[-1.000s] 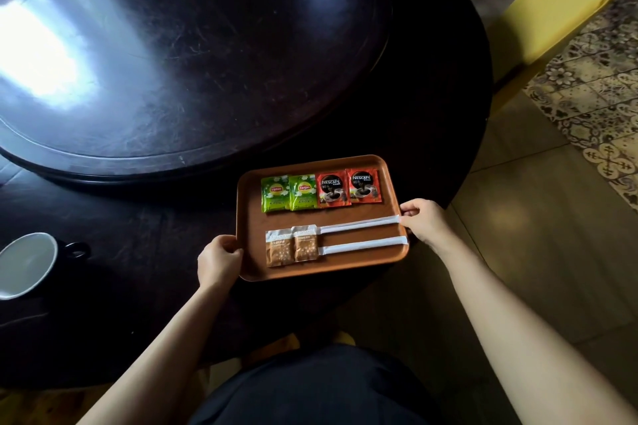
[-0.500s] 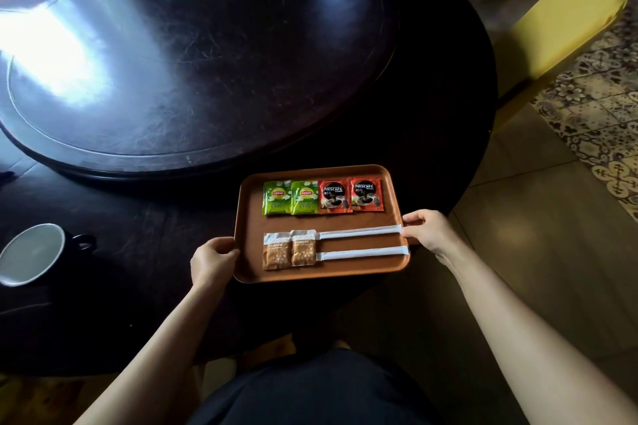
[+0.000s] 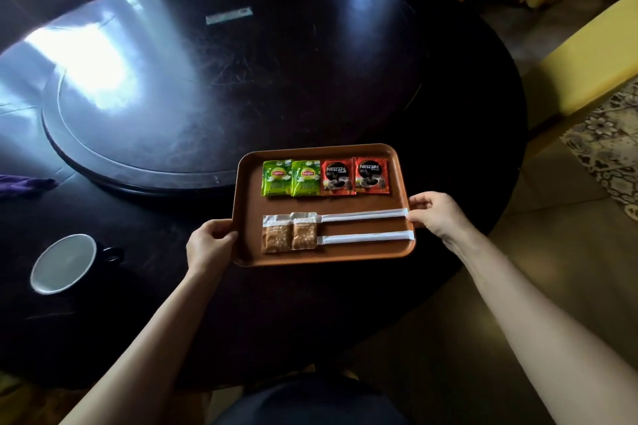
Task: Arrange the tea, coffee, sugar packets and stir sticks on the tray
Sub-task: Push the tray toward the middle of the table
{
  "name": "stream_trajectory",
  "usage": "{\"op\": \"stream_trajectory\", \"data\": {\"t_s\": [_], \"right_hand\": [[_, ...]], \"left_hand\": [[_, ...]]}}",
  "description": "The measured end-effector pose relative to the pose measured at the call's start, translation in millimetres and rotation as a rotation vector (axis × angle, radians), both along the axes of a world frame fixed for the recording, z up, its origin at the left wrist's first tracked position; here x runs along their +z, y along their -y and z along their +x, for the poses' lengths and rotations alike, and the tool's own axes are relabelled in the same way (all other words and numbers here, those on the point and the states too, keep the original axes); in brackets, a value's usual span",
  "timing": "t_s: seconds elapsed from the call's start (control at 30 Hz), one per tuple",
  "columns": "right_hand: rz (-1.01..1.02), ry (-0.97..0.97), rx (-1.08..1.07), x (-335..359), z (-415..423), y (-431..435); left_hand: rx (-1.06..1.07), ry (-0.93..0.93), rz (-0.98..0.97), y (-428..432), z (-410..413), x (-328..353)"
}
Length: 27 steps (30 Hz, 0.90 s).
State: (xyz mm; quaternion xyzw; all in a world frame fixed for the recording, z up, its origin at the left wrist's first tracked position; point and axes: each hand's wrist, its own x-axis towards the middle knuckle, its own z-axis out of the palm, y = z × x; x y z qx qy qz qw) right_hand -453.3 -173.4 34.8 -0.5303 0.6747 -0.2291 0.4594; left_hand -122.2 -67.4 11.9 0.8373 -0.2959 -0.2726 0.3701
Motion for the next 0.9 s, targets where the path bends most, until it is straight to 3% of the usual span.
{"op": "stream_trajectory", "data": {"t_s": [0.47, 0.9], "right_hand": [[-0.101, -0.005, 0.003, 47.6, 91.5, 118.4], [-0.134, -0.239, 0.057, 12.0, 174.2, 217.9]], "left_hand": [[0.029, -0.015, -0.061, 114.6, 81.1, 33.9], [-0.050, 0.092, 0.023, 212.3, 154.7, 21.2]]}}
